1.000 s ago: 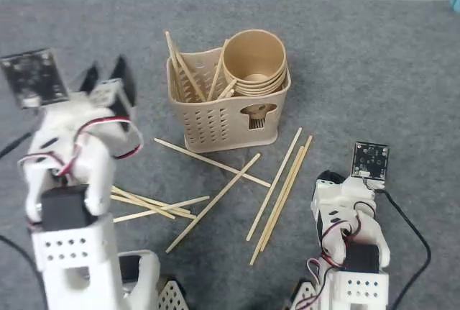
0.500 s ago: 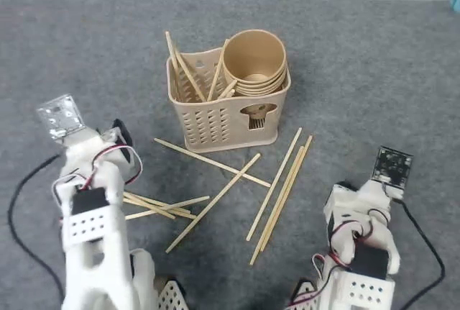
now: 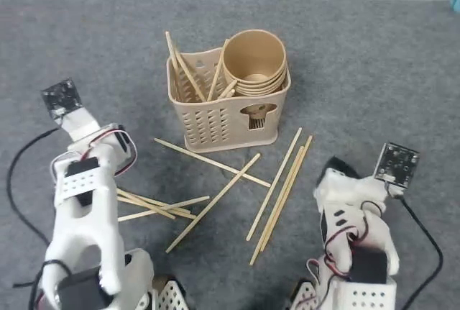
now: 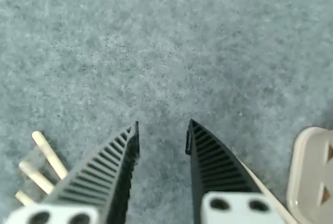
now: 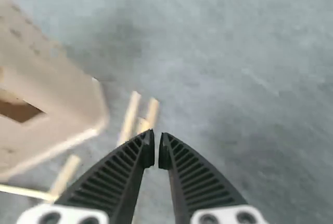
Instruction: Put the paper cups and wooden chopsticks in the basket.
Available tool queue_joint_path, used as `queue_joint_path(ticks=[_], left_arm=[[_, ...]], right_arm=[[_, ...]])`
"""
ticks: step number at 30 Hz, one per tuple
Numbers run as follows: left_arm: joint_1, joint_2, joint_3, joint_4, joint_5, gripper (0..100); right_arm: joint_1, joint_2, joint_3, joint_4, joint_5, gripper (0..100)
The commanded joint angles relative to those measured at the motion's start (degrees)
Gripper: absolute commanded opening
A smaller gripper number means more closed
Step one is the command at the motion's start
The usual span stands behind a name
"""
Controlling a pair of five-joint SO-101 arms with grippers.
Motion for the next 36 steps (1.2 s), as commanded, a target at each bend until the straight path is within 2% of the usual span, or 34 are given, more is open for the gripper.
queue_joint_path(ticks=[1, 4, 8, 17, 25, 27, 31, 36], left_arm=[[-0.18, 0.09, -2.68, 0.44, 0.35, 14], [-0.18, 0.09, -2.68, 0.44, 0.26, 14], [-0.26, 0.09, -2.68, 0.44, 0.26, 14], [-0.18, 0.35, -2.68, 0.35, 0.26, 14], [-0.18, 0.44, -2.68, 0.26, 0.18, 14], [-0.09, 0.44, -2.68, 0.26, 0.18, 14], [0.0, 0.53, -2.68, 0.26, 0.18, 14], [0.0, 0.53, -2.68, 0.26, 0.18, 14]], right_arm=[[-7.34, 1.01, -2.64, -5.76, -3.87, 4.7], [-10.77, 5.05, -1.14, -12.35, -4.57, 4.8], [-9.27, 14.99, -2.64, -18.42, -4.57, 4.8], [-7.08, 46.99, -17.14, -20.53, -4.84, 4.9], [-3.47, 73.89, -20.13, -40.84, -4.4, 5.0], [-3.65, 79.78, -23.38, -41.27, -4.4, 5.0], [-3.3, 89.54, -31.03, -34.95, -4.4, 5.4], [-3.3, 97.98, -39.91, -27.65, -2.99, 16.8]])
